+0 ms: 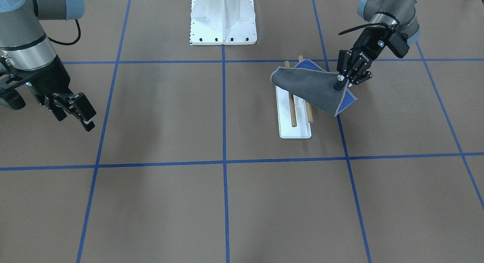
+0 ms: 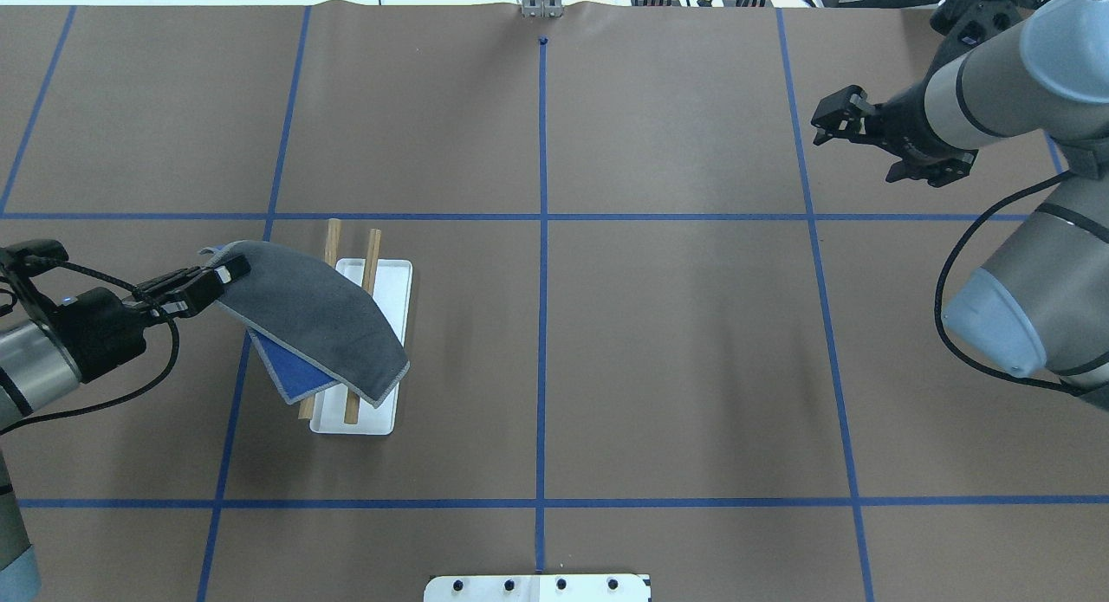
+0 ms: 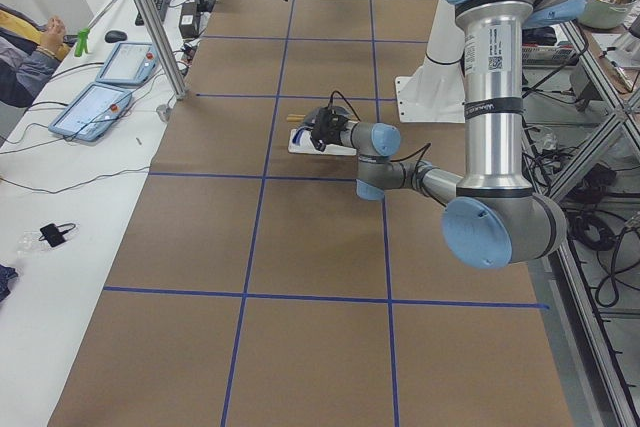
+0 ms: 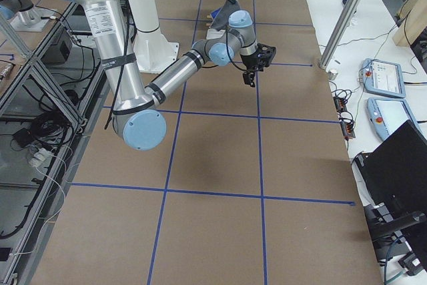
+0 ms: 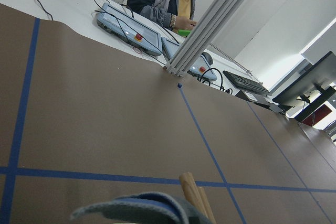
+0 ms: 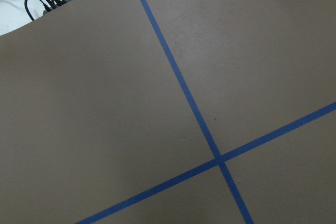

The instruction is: Hang towel on rack

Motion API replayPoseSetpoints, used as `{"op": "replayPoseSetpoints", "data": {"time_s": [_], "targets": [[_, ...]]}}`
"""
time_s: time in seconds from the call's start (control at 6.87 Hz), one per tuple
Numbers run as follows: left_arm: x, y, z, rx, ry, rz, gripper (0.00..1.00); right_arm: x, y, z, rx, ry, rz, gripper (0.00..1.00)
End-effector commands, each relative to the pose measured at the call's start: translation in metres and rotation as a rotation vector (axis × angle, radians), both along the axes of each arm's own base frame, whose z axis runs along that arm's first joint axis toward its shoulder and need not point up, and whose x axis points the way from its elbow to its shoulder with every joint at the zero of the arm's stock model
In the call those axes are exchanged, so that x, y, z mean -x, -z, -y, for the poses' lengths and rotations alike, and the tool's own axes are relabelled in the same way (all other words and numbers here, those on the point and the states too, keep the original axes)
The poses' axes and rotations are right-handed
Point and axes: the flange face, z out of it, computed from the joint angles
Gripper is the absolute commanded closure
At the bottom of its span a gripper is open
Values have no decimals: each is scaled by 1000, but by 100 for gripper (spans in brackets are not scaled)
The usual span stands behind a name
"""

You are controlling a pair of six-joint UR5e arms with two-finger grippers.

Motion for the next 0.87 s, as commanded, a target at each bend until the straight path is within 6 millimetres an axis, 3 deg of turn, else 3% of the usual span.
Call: {"op": "replayPoseSetpoints", "data": {"time_s": [0.0, 0.44, 0.73], "targets": [[4, -3, 5, 20, 67, -8, 2, -6, -9, -1, -12, 18, -22, 0], [30, -50, -7, 63, 66, 123, 2, -15, -18, -1, 4, 10, -26, 0], [53, -48, 24, 93, 76, 174, 2, -26, -38, -9, 3, 37, -47, 0]]}}
